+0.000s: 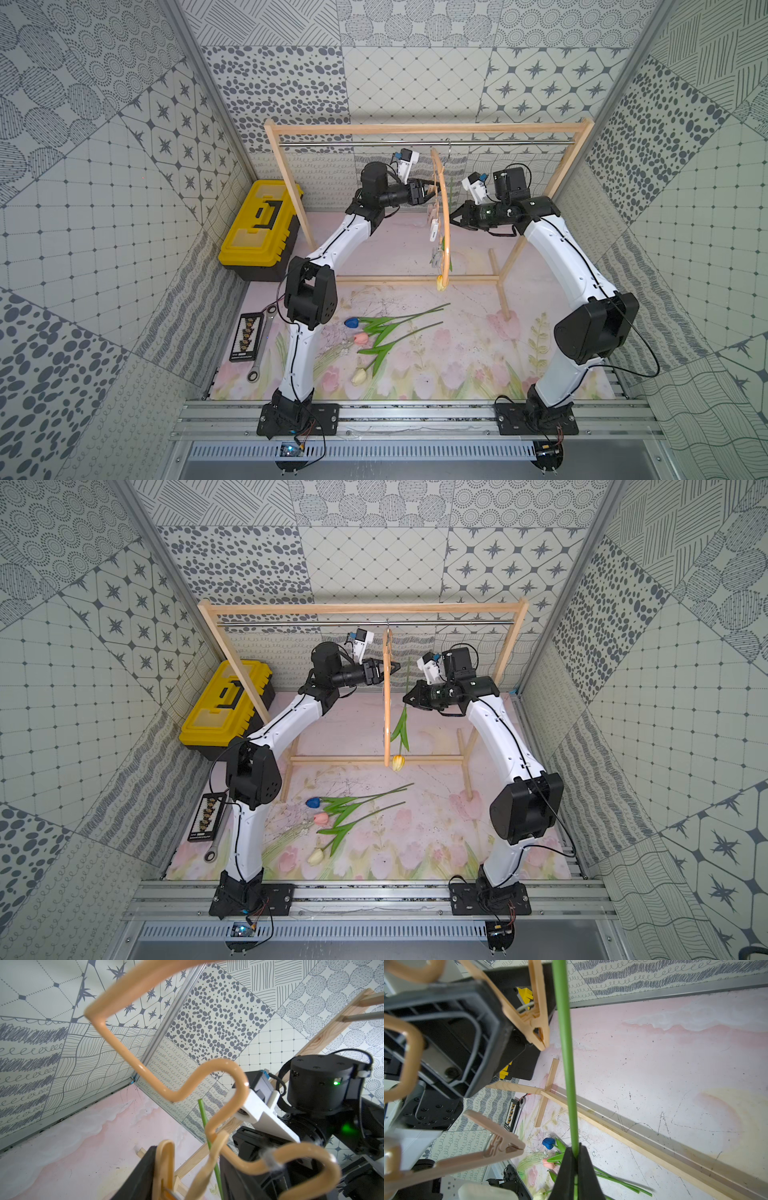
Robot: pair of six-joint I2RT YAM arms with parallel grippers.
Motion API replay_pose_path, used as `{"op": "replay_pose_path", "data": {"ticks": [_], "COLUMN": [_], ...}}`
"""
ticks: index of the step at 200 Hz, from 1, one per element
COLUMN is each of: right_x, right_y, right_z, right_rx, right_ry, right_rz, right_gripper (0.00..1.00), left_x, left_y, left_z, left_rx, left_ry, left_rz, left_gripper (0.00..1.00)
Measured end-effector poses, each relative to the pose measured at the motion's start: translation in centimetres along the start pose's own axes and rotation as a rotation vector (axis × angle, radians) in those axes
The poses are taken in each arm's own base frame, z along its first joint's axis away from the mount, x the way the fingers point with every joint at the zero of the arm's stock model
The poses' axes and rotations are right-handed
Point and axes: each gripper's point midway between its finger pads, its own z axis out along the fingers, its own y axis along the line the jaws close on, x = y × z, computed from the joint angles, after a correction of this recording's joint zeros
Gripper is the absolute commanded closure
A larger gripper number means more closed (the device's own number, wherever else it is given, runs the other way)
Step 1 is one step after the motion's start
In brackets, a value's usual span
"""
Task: Dry the flowers on a clothes hanger
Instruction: Open the clamp at the hanger.
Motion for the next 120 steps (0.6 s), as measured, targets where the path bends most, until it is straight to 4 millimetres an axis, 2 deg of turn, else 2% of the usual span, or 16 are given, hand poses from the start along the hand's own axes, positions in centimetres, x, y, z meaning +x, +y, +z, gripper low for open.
{"op": "replay_pose_path", "data": {"ticks": [53, 120], "right_x": [0.5, 1.4], "right_y": [-0.5, -1.4], "right_z": [0.4, 0.5], "right_rx": [0.024, 0.031], "right_ry": [-0.013, -0.081], "right_rz": [0.002, 0.04], "right_gripper": [1.0, 1.0], "left_x": [0.2, 1.3], "left_y": [-0.5, -1.7], "left_z": [-0.1, 0.6], "left_rx": [-0.023, 0.005], "left_ry": [0.002, -0.017], "left_rz": [0.001, -0.059], "left_gripper": [0.68, 0.82]}}
